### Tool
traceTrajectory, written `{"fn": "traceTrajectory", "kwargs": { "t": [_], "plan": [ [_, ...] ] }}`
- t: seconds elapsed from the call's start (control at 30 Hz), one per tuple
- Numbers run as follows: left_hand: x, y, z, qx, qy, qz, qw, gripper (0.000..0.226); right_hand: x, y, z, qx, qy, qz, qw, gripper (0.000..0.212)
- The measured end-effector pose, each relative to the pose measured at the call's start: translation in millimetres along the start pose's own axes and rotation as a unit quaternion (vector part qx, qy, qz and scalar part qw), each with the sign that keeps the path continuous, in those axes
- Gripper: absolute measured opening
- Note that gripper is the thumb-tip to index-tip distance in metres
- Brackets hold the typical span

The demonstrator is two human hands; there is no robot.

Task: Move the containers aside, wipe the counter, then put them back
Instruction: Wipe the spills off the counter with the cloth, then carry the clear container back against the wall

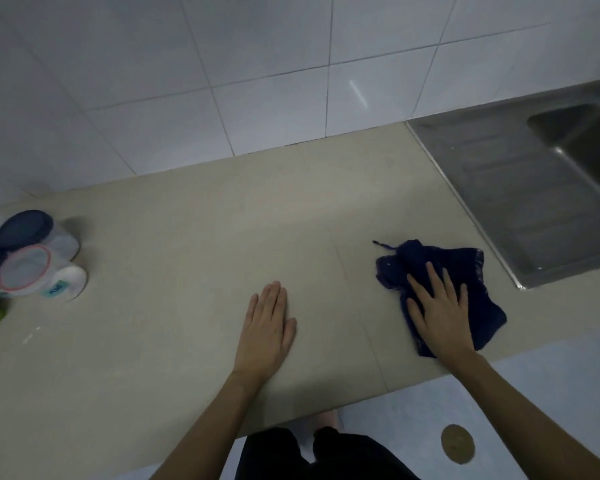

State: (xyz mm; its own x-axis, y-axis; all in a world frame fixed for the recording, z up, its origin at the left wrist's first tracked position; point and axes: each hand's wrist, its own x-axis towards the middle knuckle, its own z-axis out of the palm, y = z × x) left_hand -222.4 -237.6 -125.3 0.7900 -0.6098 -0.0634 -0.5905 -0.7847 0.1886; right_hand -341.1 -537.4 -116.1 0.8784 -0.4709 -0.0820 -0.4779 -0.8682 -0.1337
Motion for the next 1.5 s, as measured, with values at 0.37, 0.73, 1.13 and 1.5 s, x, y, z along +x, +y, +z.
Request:
{"fn": "traceTrajectory", "kwargs": {
  "t": [0.37,0.73,1.13,1.5],
  "plan": [
    [-45,-108,-38,-0.02,0.021,-0.059,0.998,0.052,22,-175,18,0.173,0.064,-0.316,0.931,0.032],
    [-122,-262,-62,-0.029,0.114,-0.3,0.947,0.052,20,-406,21,0.185,-0.037,-0.479,0.857,0.045],
    [-117,-311,-43,-0.047,0.179,-0.33,0.926,0.053,35,-608,39,0.349,-0.008,-0.373,0.86,0.078],
    [-124,-315,-45,-0.033,0.15,-0.321,0.935,0.049,46,-586,41,0.412,-0.001,-0.347,0.843,0.067]
  ]
}}
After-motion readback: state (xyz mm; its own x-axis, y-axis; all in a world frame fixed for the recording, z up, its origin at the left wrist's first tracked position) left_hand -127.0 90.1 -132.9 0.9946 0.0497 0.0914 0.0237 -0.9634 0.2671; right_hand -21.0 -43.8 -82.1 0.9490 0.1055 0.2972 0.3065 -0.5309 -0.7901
